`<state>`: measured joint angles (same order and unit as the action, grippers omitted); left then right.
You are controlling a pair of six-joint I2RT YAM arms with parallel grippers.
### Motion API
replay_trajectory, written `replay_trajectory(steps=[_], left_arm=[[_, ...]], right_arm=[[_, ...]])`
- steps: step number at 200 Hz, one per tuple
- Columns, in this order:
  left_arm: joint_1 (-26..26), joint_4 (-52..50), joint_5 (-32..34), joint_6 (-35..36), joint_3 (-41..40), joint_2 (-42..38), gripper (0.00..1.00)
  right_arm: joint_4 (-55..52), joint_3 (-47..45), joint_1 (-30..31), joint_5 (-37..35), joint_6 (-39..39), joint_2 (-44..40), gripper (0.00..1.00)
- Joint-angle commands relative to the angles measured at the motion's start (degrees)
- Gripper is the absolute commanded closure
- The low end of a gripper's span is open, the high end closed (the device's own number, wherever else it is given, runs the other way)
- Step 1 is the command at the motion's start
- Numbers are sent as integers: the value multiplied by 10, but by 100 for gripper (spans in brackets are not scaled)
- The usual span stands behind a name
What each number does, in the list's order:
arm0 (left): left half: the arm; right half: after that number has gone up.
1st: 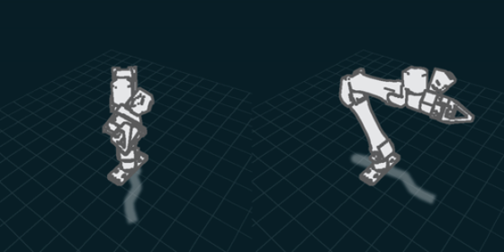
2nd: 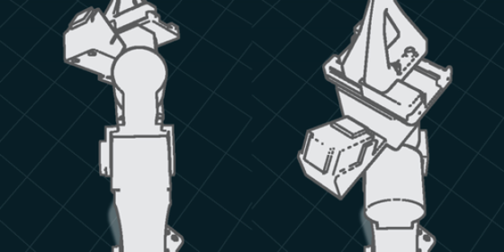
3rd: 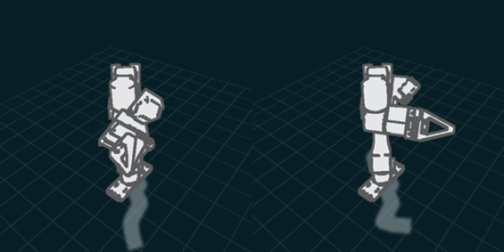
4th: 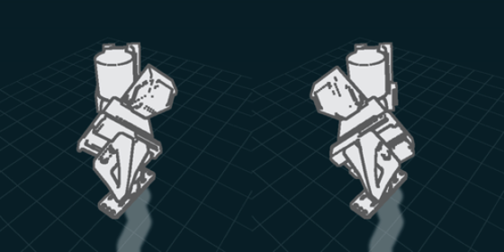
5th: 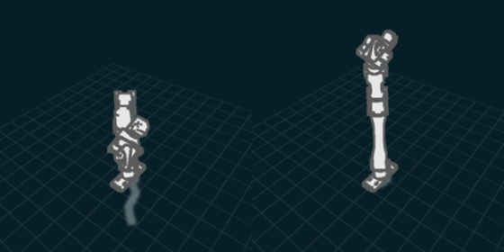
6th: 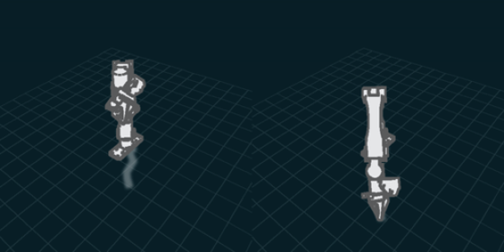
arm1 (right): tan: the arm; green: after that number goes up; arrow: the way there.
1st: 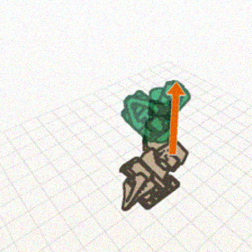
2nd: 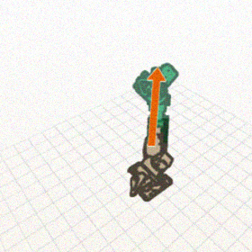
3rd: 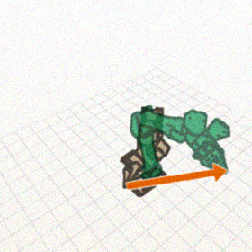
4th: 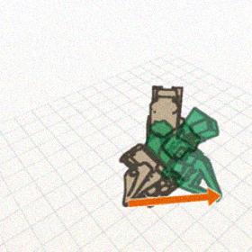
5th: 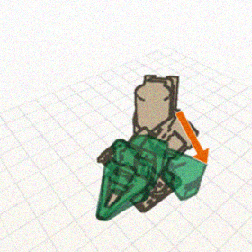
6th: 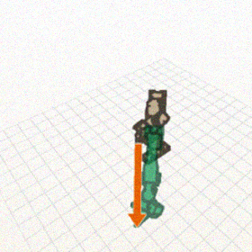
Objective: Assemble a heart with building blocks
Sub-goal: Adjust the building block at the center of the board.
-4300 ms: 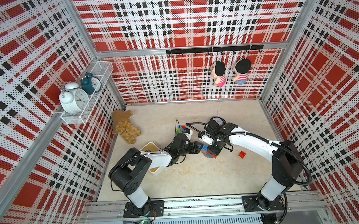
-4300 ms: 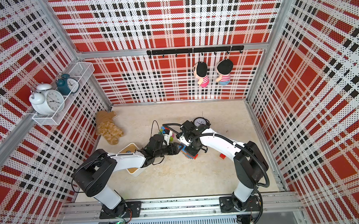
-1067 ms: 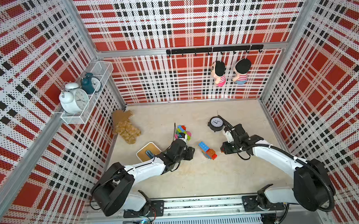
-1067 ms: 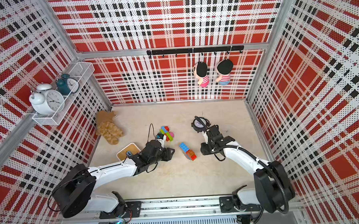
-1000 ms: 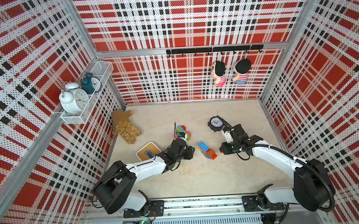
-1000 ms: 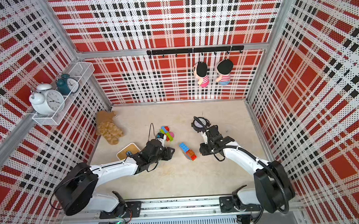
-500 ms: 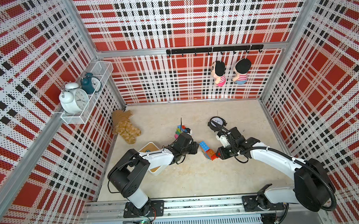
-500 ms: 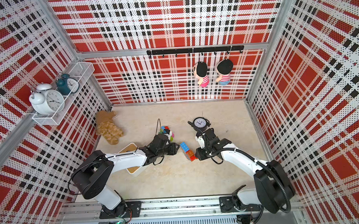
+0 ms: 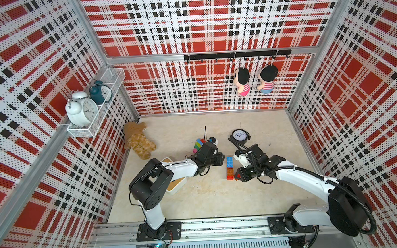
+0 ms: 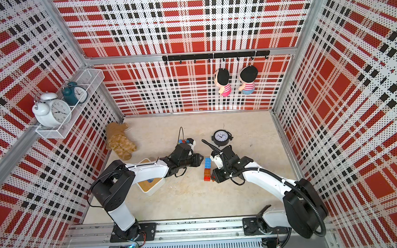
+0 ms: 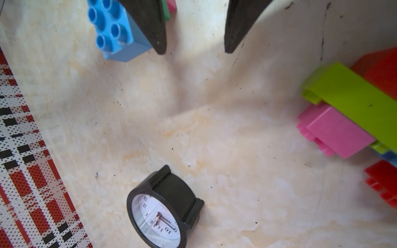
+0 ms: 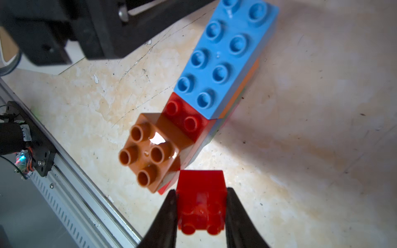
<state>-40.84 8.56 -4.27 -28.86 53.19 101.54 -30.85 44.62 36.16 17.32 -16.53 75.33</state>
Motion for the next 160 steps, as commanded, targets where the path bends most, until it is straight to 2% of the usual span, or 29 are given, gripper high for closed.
replay_trajectory(steps=[1,90,117,140,160], left_arm=[[5,6,-8,10,17,9,52],[44,31,-7,-9,-17,-26,52],[51,32,7,-10,-32,-52,52],[47,36,25,-10,-55,-96,49],[28,30,60,-1,-78,-145,47]], right_arm=[[10,-6,13,15,0,1,100],[57,5,65,17,-17,22,100],[48,12,65,-37,-9,-30,100],[49,29,34,-78,-1,-80,100],[50,63,-6,-113,2,-69,100]])
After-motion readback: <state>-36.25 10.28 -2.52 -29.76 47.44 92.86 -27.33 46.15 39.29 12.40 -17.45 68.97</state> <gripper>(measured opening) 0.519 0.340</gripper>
